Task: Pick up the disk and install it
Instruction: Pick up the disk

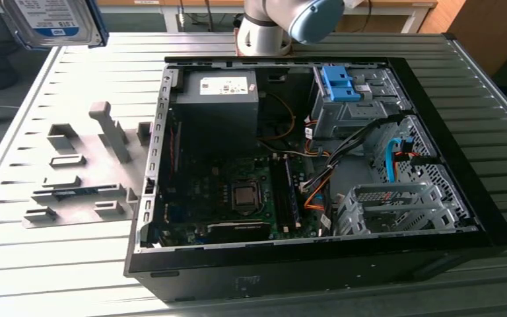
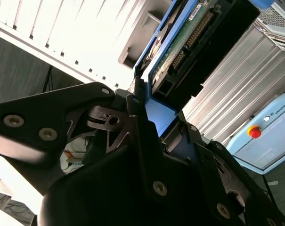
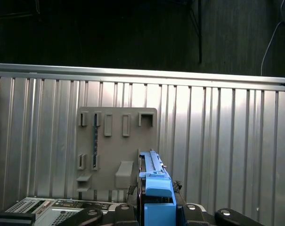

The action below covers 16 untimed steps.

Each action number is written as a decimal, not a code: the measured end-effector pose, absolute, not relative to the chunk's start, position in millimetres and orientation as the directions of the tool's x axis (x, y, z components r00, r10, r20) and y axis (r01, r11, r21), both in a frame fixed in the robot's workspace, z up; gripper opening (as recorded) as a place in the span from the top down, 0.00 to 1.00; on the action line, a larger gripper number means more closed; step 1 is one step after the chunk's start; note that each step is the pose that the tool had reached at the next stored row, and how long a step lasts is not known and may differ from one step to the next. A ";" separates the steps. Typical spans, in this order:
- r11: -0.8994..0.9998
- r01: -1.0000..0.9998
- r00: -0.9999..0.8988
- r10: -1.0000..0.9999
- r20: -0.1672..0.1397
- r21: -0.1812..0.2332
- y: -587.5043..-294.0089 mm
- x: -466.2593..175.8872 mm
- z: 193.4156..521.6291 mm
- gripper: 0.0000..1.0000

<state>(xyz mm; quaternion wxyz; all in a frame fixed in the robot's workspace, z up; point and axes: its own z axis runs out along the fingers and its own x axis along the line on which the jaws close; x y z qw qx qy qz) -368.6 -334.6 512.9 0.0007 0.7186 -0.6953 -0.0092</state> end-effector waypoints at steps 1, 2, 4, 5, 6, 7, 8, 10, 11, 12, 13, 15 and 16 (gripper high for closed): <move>-0.033 -0.999 0.033 -0.999 -0.012 0.014 -334.6 -367.0 512.8 0.64; -0.033 -0.999 0.033 -0.999 -0.012 0.014 -334.6 -365.6 512.9 0.64; -0.033 -0.999 0.033 -0.999 -0.012 0.014 -334.6 -362.9 512.8 0.64; -0.033 -0.999 0.033 -0.999 -0.012 0.014 -334.6 -361.6 512.8 0.64; -0.033 -0.999 0.033 -0.999 -0.012 0.014 -334.6 -360.4 512.7 0.64; -0.033 -0.999 0.033 -0.999 -0.012 0.014 -334.6 -359.3 512.7 0.64; -0.033 -0.999 0.033 -0.999 -0.012 0.014 -334.6 -358.2 512.7 0.64; -0.033 -0.999 0.033 -0.999 -0.012 0.014 -334.6 -356.3 512.6 0.64; -0.033 -0.999 0.033 -0.999 -0.012 0.014 -334.6 -355.3 512.5 0.64; -0.033 -0.999 0.033 -0.999 -0.012 0.014 -334.6 -354.3 512.5 0.64; -0.033 -0.999 0.033 -0.999 -0.012 0.014 -334.6 -353.3 512.5 0.64; -0.033 -0.999 0.033 -0.999 -0.012 0.014 -334.6 -351.3 512.4 0.64; -0.033 -0.999 0.033 -0.999 -0.012 0.014 -334.6 -350.4 512.4 0.64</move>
